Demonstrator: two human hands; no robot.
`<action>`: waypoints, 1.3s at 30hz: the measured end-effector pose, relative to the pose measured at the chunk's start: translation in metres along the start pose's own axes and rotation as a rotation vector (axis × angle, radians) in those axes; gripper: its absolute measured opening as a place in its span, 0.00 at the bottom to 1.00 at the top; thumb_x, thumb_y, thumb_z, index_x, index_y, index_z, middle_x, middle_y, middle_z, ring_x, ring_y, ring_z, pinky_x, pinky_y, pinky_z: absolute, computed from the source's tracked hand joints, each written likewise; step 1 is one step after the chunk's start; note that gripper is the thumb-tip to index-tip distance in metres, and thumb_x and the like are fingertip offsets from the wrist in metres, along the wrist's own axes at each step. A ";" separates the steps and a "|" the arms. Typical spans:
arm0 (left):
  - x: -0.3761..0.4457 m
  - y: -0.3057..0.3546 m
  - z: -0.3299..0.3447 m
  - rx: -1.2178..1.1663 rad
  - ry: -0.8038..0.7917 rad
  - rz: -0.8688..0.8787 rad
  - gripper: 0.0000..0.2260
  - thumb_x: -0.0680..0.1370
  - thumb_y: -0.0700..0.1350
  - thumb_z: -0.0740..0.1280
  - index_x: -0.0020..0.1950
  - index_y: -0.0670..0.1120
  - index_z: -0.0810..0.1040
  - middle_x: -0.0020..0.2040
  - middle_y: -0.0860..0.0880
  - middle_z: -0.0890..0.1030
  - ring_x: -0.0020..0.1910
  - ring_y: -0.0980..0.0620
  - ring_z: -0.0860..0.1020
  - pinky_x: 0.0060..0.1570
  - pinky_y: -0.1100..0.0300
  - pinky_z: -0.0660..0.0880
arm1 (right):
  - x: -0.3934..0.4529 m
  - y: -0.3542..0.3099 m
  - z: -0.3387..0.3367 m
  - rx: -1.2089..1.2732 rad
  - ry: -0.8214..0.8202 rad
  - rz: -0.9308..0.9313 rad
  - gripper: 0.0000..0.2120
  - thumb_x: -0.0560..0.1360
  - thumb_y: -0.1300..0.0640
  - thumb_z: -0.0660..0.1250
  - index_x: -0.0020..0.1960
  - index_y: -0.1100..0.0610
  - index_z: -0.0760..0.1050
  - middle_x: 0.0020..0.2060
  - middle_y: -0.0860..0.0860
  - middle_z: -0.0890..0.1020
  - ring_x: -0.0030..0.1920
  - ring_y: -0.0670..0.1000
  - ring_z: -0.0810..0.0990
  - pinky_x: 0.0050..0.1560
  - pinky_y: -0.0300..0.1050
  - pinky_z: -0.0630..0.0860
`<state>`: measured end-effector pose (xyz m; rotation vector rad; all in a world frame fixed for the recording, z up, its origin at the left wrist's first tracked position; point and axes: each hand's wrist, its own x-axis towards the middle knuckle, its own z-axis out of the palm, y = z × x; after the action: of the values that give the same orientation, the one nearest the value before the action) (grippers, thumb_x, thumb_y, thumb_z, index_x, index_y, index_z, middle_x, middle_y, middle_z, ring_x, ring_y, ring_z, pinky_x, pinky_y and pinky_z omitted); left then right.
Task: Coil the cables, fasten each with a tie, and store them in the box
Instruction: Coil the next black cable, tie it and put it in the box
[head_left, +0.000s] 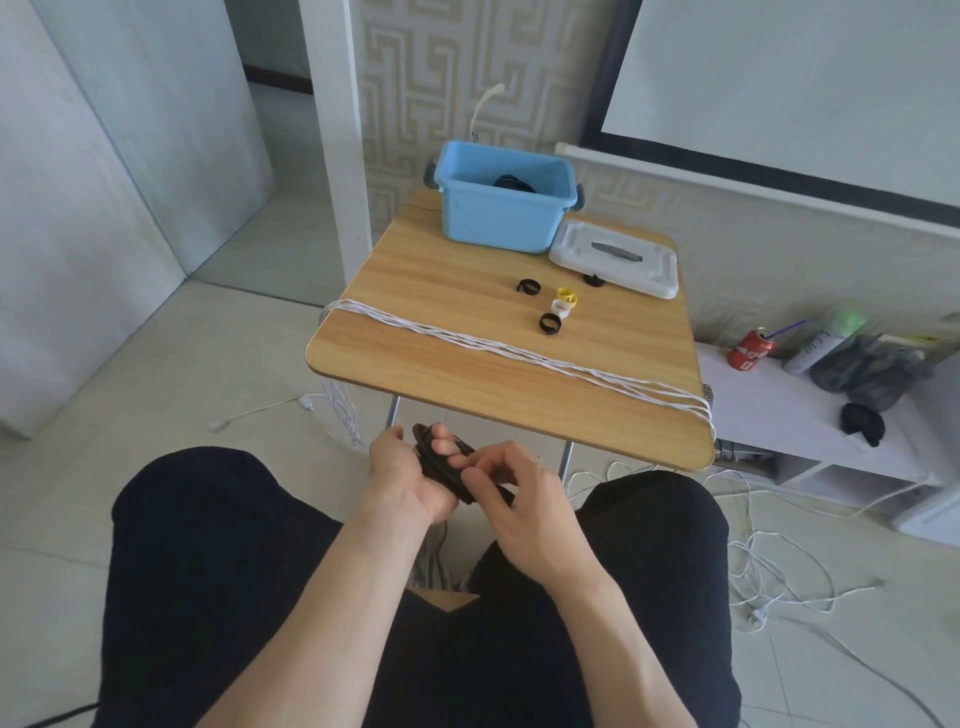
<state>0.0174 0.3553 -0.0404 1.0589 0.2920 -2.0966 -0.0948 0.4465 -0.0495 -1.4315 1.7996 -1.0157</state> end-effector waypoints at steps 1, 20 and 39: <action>-0.001 0.001 0.001 -0.018 0.002 0.001 0.23 0.84 0.57 0.51 0.43 0.41 0.74 0.27 0.50 0.74 0.20 0.53 0.69 0.23 0.66 0.65 | -0.001 0.000 0.000 0.006 -0.017 -0.005 0.03 0.80 0.53 0.68 0.53 0.51 0.77 0.50 0.42 0.82 0.53 0.40 0.80 0.49 0.31 0.75; -0.019 -0.020 0.025 0.423 -0.532 0.056 0.06 0.80 0.40 0.63 0.55 0.40 0.72 0.46 0.43 0.79 0.48 0.47 0.78 0.52 0.51 0.78 | 0.006 -0.016 0.007 0.297 0.447 0.064 0.11 0.79 0.52 0.69 0.43 0.57 0.72 0.27 0.46 0.77 0.27 0.43 0.72 0.29 0.34 0.66; 0.013 -0.005 0.052 0.518 -0.561 0.135 0.21 0.86 0.54 0.52 0.54 0.38 0.74 0.32 0.52 0.67 0.28 0.53 0.63 0.34 0.60 0.67 | 0.051 0.014 -0.031 0.673 0.017 0.283 0.59 0.59 0.33 0.80 0.79 0.55 0.57 0.67 0.54 0.75 0.65 0.52 0.78 0.62 0.53 0.79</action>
<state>-0.0220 0.3264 -0.0181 0.6851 -0.6068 -2.2925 -0.1386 0.4039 -0.0456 -0.7377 1.4107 -1.3095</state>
